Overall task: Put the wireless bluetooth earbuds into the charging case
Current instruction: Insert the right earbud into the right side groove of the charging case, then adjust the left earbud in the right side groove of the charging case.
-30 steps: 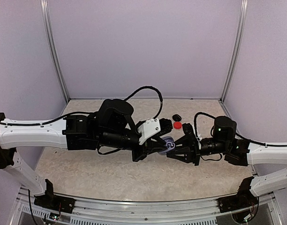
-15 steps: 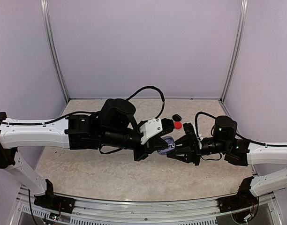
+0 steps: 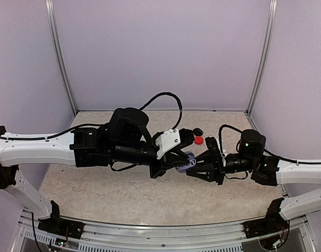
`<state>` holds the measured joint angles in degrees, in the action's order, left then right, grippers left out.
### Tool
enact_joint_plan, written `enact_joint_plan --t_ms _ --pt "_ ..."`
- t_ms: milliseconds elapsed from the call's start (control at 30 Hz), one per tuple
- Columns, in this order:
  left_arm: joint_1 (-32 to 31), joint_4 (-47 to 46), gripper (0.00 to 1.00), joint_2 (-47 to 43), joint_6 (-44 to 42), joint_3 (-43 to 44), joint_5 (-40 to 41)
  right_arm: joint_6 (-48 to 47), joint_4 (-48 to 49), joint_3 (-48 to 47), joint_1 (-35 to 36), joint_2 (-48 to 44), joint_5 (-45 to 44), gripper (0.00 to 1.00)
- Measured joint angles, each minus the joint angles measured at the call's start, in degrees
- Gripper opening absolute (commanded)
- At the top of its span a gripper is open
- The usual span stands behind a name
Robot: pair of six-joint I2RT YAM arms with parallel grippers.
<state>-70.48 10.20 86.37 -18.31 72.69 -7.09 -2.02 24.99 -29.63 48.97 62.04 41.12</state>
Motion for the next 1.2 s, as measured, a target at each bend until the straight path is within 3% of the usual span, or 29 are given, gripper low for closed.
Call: enact_joint_plan --t_ms 600,667,867,967,1200 --pt "-0.1 -0.3 0.0 2.0 -0.5 1.0 -0.4 0.2 -1.0 0.0 0.0 0.5 0.0 0.0" --pt "-0.1 0.1 0.11 2.4 -0.7 1.3 -0.2 0.2 -1.6 0.0 0.0 0.5 0.0 0.0" --pt "-0.8 -3.8 0.77 1.3 -1.4 -1.5 -0.2 0.8 -0.3 0.1 0.1 0.3 -1.3 0.0" --pt "-1.4 -8.6 0.98 -3.5 -2.1 -8.2 0.0 1.1 0.3 0.1 0.1 0.3 -1.8 0.0" --pt "-0.6 -17.4 0.99 -13.5 -2.0 -15.6 2.3 1.4 0.6 0.1 0.1 0.3 -1.8 0.0"
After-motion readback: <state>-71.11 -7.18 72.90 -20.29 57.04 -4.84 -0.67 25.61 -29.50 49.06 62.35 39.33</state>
